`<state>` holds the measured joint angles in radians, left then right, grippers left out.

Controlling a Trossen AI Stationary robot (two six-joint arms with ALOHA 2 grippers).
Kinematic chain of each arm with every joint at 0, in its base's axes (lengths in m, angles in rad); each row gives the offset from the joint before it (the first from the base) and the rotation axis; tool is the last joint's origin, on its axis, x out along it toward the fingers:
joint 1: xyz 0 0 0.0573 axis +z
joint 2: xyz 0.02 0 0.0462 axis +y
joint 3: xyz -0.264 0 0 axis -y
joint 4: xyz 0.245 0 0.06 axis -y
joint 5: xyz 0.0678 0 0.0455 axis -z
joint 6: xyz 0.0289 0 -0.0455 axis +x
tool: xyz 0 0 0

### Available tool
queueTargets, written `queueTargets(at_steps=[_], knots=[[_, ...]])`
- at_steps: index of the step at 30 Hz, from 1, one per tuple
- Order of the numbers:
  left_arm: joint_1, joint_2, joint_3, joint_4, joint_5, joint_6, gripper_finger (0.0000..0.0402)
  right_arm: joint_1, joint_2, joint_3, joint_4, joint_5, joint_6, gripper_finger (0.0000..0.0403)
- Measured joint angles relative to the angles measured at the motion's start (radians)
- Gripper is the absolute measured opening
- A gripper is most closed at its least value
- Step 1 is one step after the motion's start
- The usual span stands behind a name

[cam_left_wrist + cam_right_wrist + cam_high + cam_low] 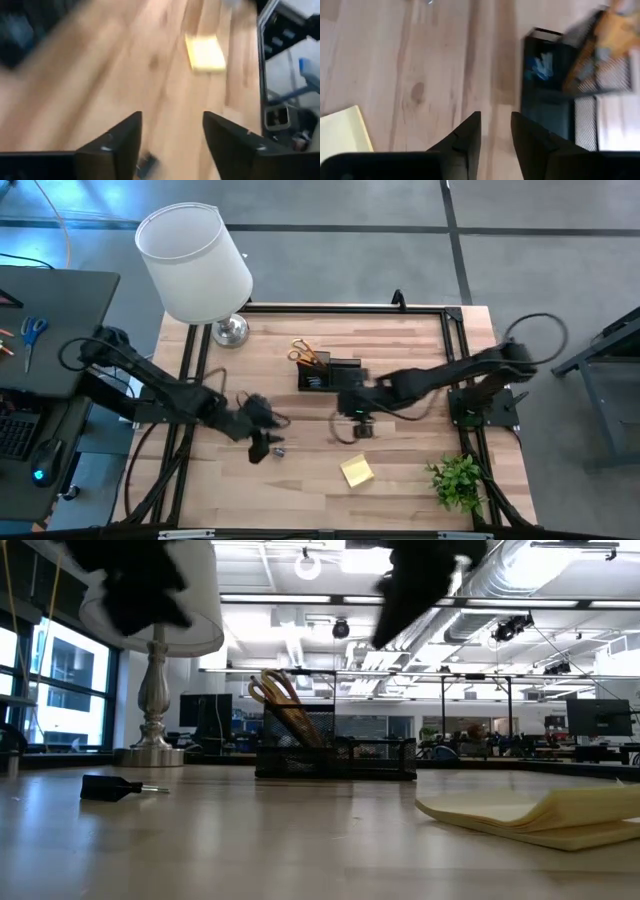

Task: Pick and place office supplies into organizer
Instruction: Put the black binder clip into the black desk organizer

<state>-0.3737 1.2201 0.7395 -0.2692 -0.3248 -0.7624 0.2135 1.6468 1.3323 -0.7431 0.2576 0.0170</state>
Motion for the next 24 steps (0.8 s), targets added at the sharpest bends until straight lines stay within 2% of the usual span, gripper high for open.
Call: queueTargets(at_steps=[5,11,17,21,24], knots=[[-0.039,0.111,0.000,-0.058,0.026,-0.226,0.0238,0.039,-0.247,-0.275,0.201,0.066,0.054,0.0087],[-0.039,0.205,0.000,-0.068,0.072,-0.402,0.0231,0.028,-0.431,-0.517,0.461,0.107,0.024,0.0083],[-0.039,0.273,0.084,-0.157,0.117,-0.550,0.0207,0.010,-0.489,-0.671,0.636,0.135,0.012,0.0083],[-0.030,0.344,0.235,-0.344,0.136,-0.586,0.0193,0.009,-0.490,-0.743,0.726,0.139,-0.042,0.0083],[-0.030,0.416,0.358,-0.547,0.141,-0.612,0.0187,0.009,-0.489,-0.771,0.772,0.139,-0.086,0.0083]])
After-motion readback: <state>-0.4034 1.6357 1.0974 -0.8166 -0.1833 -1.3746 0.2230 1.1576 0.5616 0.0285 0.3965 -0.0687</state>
